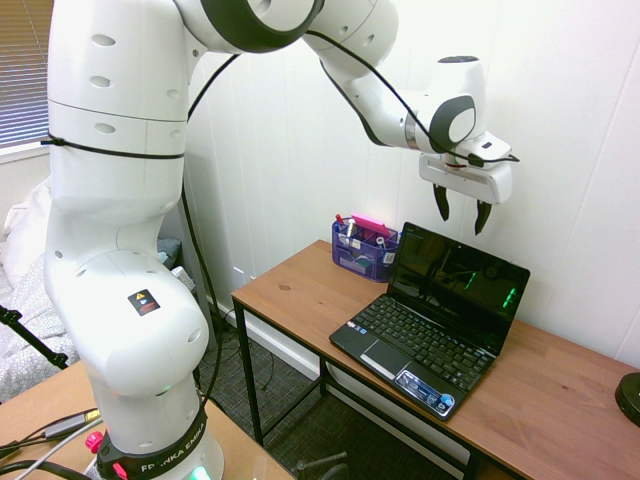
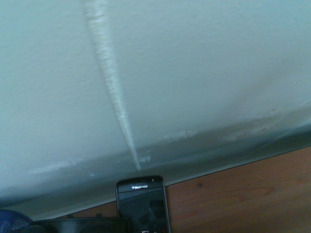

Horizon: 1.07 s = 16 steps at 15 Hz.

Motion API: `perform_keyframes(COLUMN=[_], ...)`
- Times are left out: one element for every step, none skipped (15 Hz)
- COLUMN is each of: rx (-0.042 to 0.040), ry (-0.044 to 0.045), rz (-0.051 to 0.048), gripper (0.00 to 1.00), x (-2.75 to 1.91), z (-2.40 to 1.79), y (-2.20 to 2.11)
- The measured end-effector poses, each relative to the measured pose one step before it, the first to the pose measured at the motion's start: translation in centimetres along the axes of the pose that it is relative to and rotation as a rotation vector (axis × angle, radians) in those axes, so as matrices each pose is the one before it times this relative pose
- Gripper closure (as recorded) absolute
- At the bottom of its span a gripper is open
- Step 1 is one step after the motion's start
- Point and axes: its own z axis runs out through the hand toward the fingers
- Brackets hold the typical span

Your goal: Close the laptop lid

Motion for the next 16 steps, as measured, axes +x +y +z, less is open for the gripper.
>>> perform_keyframes(rx=[-0.00617,-0.00685,-0.00465,-0.00286,-0.00157,-0.00099,-0.00034,-0.00059,-0.00063,-0.00083,-0.0033,-0.00224,-0.00307,-0.00433,-0.00244,-0.00374], ry=[-0.00535,-0.0082,-0.00727,-0.00651,-0.00392,-0.00309,-0.00306,-0.00435,-0.00414,-0.00471,-0.00352,-0.00235,-0.00359,-0.00336,-0.00181,-0.00309], rz=[0.01042,0.0085,0.00602,0.00537,0.00249,0.00257,0.00333,0.00329,0.00205,0.00304,0.00045,0.0006,-0.00112,-0.00134,-0.0012,-0.00166], gripper=[1.0,1.0,1.0,1.0,1.0,1.0,1.0,1.0,1.0,1.0,1.0,1.0,1.0,1.0,1.0,1.0], x=[0.329,0.184,0.171,0.057,0.02,0.036,0.126,0.195,0.218,0.185,0.14,0.078,-0.001,-0.014,-0.008,-0.043], z=[0.555,0.585,0.439,0.413,0.308,0.165,-0.039,-0.024,0.036,0.073,0.148,0.121,0.114,0.096,0.037,0.052], y=[0.23,0.179,-0.054,-0.067,-0.053,0.047,0.026,0.13,0.212,0.194,0.185,0.114,0.067,0.066,0.035,0.034])
